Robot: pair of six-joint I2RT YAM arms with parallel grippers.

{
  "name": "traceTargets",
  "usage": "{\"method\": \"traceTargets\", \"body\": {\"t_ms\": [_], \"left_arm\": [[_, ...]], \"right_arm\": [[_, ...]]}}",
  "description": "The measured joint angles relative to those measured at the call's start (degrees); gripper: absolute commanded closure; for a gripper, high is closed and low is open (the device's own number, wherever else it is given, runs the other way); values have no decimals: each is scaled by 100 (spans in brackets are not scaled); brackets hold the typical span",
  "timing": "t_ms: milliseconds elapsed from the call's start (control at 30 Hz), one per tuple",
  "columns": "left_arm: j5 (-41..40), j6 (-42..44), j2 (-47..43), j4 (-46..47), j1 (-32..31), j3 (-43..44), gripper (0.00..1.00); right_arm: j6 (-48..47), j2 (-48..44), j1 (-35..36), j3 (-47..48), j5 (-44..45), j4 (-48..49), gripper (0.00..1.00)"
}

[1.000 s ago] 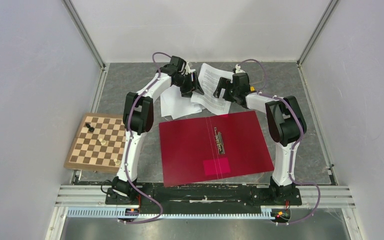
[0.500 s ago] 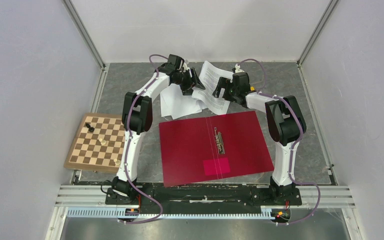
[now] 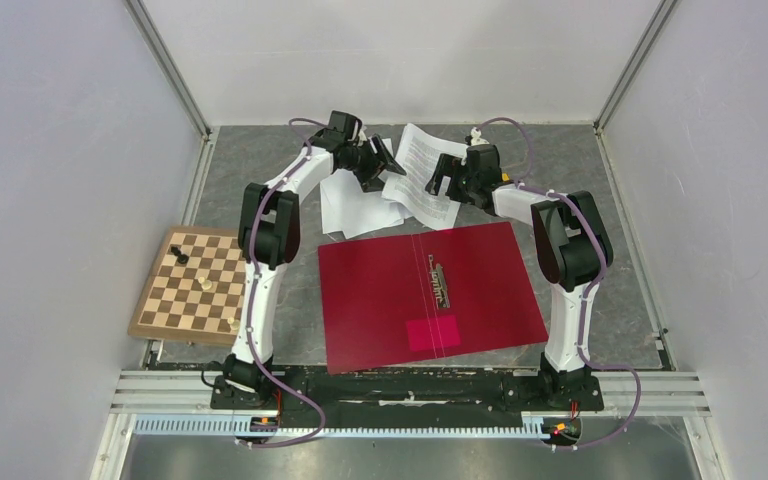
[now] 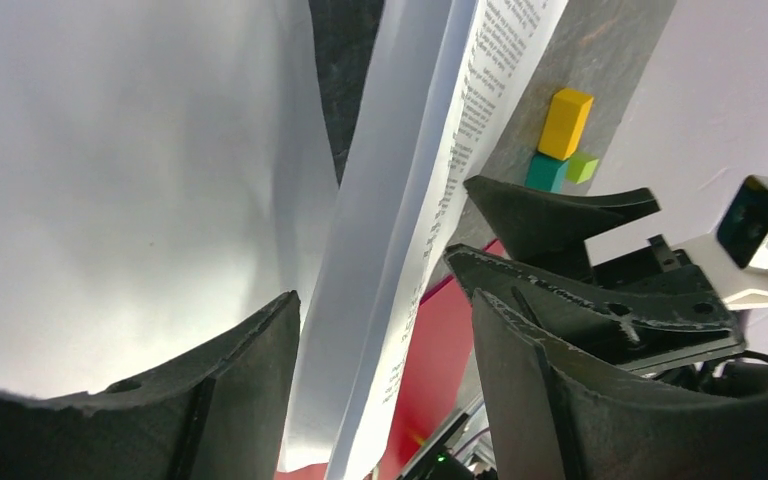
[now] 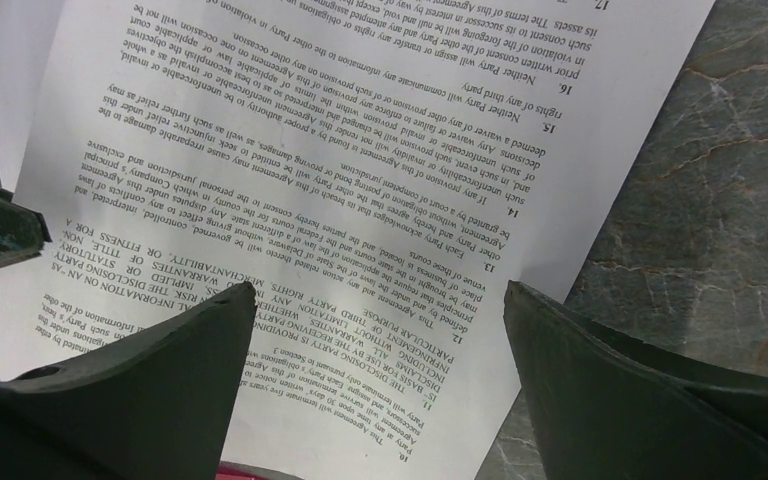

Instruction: Put the files into the folder

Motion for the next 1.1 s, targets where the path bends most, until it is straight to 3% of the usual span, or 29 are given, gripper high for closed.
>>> {"method": "traceTargets", "body": {"t_ms": [333, 600, 733, 1033, 1100], "left_arm": [[317, -866, -129, 1071, 42, -546, 34], [422, -1067, -127, 1176, 42, -533, 42], [330, -802, -127, 789, 42, -282, 53], [-260, -24, -52, -278, -35, 140, 96], [-378, 66, 4, -522, -74, 350, 98]], "right_arm": [[0, 0, -15, 0, -39, 0, 2], [-2, 0, -22, 0, -57, 0, 2], [-4, 0, -33, 0, -81, -2, 2], [-2, 0, -76, 66, -197, -133, 2], [-2, -11, -90, 96, -219, -227, 2]]}}
